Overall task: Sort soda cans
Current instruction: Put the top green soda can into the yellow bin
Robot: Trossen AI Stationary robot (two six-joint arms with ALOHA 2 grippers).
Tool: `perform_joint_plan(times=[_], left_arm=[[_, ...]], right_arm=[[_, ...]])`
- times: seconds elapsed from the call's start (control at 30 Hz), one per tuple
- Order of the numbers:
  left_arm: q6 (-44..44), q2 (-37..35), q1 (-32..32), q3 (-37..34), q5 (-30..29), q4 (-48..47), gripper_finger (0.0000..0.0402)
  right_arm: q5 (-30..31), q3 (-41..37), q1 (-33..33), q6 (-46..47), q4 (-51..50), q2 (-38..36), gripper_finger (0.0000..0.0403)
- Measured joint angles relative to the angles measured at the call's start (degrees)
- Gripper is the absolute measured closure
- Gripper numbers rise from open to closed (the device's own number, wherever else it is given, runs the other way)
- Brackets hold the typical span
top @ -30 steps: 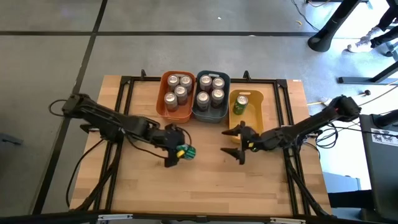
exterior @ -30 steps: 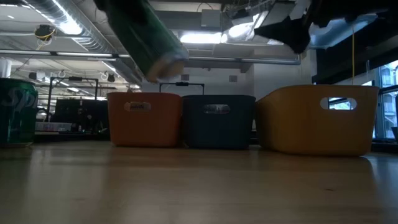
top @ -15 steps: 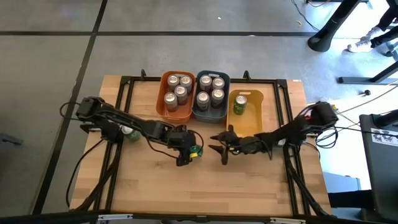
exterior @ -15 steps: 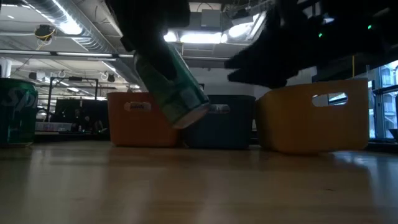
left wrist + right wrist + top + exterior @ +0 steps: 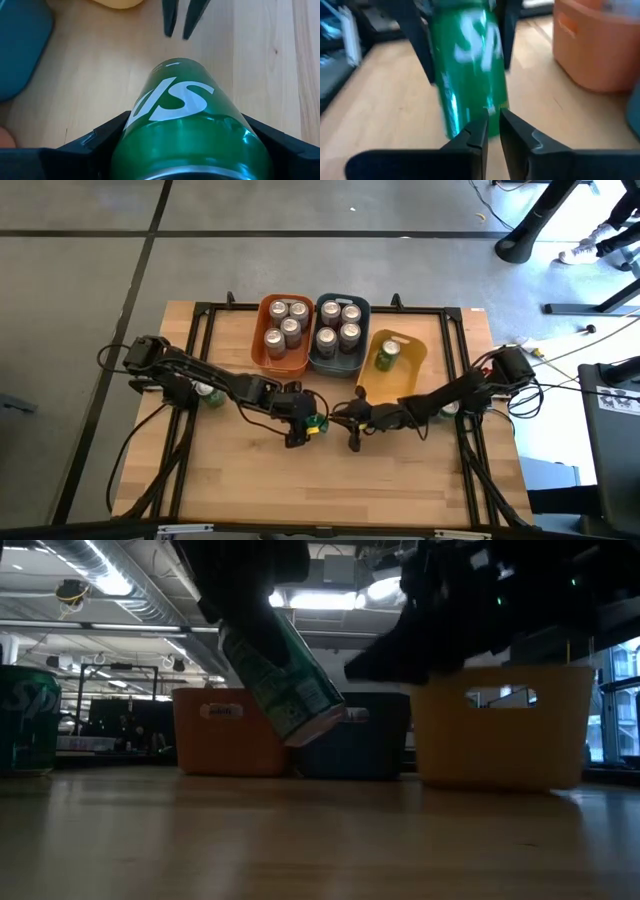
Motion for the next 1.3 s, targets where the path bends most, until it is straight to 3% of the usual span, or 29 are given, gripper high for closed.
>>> perform_joint_plan(times=[0.33, 0.5, 0.97, 1.1, 1.2, 1.3], left_arm=[[0.2, 0.0, -0.1, 0.0, 0.0, 0.2, 0.0106], [0.3, 0.0, -0.1, 0.0, 0.0, -0.3, 0.0106], [3.0, -0.1, 0.0, 0.0, 0.0, 0.3, 0.0106], [2.1, -0.1, -0.1, 0.0, 0.0, 0.0, 0.0106], [1.1, -0.1, -0.4, 0.0, 0.0, -1.9, 0.0106], [-0.1, -0.1, -0.5, 0.0, 0.0, -4.4, 0.0106]], right_arm=[[-4.4, 5.7, 0.1, -0.3, -1.8, 2.9, 0.0365], [-1.9, 7.4, 0.1, -0.2, -9.0, 3.0, 0.0366], [-0.9, 7.7, -2.3, -3.5, -6.0, 1.9, 0.0366], [-7.5, 7.7, -3.2, -4.0, -2.0, 1.9, 0.0366], [-15.5, 7.6, -3.4, 0.0, -6.2, 1.2, 0.0366], [-17.3, 7.7, -3.5, 2.2, -9.9, 0.3, 0.0366]])
